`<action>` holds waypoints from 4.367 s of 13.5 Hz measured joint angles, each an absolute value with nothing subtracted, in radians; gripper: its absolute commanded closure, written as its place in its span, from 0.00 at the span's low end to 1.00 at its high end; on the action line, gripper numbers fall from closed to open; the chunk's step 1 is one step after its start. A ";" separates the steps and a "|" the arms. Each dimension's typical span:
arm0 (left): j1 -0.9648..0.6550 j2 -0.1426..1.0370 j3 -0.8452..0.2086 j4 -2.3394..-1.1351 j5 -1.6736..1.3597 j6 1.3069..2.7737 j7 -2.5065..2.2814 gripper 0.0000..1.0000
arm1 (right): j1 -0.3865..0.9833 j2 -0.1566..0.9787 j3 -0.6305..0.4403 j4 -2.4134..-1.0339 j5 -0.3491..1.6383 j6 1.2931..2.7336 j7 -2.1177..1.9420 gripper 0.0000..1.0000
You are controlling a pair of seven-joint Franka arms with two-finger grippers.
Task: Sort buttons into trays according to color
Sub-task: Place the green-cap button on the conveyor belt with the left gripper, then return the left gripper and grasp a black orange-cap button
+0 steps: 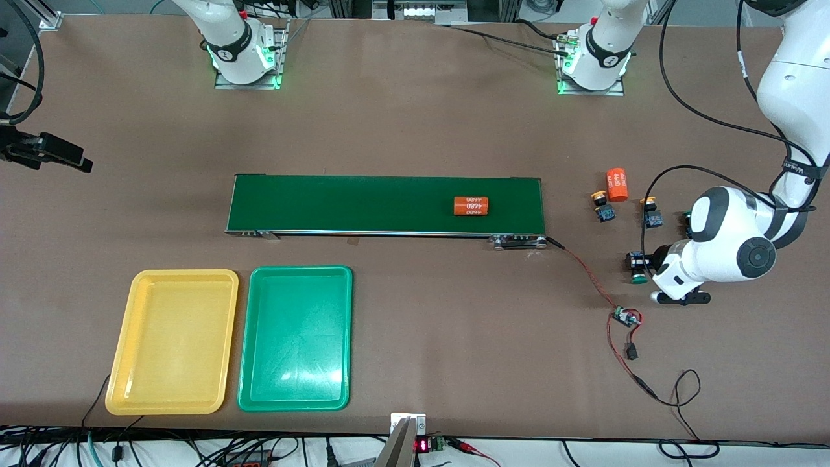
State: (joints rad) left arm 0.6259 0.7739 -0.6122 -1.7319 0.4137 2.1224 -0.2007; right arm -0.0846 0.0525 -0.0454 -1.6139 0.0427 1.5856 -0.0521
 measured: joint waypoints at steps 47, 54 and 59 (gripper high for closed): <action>1.072 0.739 -0.791 -1.897 0.729 2.125 -0.124 0.25 | -0.076 0.054 -0.036 -1.613 0.044 1.613 -0.054 0.00; 1.072 0.744 -0.785 -1.936 0.730 2.143 -0.122 0.81 | -0.076 0.054 -0.036 -1.613 0.044 1.613 -0.054 0.00; 1.073 0.713 -1.025 -1.860 0.730 1.845 -0.189 0.78 | -0.076 0.054 -0.036 -1.613 0.044 1.613 -0.054 0.00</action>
State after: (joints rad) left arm 1.0734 0.7126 -1.0251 -1.8599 0.7296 1.8454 -0.1890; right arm -0.0758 0.0536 -0.0360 -1.6130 0.0445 1.6128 -0.0536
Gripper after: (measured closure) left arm 0.590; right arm 0.000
